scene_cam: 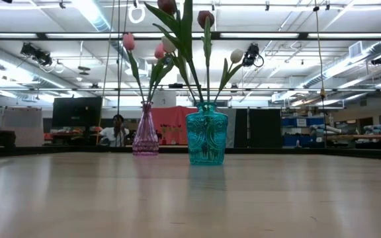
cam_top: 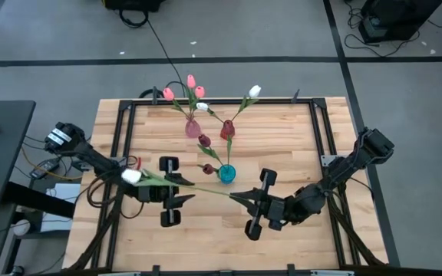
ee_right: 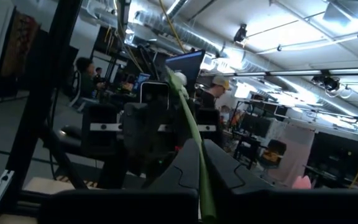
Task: Sort flowers into vase by color
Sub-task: Put the white flower into the red vase
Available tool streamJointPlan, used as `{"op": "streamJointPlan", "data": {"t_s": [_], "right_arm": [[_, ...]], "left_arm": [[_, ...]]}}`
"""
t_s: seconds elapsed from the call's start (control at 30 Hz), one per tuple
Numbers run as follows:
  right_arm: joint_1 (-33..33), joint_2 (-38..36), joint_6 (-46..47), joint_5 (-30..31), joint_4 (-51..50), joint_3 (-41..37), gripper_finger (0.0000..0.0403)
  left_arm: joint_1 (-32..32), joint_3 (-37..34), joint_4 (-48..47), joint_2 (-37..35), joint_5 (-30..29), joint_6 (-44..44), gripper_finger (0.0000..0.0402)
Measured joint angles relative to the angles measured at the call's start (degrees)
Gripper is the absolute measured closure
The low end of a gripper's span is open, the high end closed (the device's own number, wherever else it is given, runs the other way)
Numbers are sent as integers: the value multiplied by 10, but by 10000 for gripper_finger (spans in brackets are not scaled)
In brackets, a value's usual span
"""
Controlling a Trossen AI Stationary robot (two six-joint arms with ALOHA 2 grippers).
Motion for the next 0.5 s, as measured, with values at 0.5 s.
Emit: {"op": "streamJointPlan", "data": {"t_s": [0.5], "right_arm": [[-1, 0, 36, 122, -66, 0, 327]], "left_arm": [[0, 51, -97, 0, -88, 75, 393]]}}
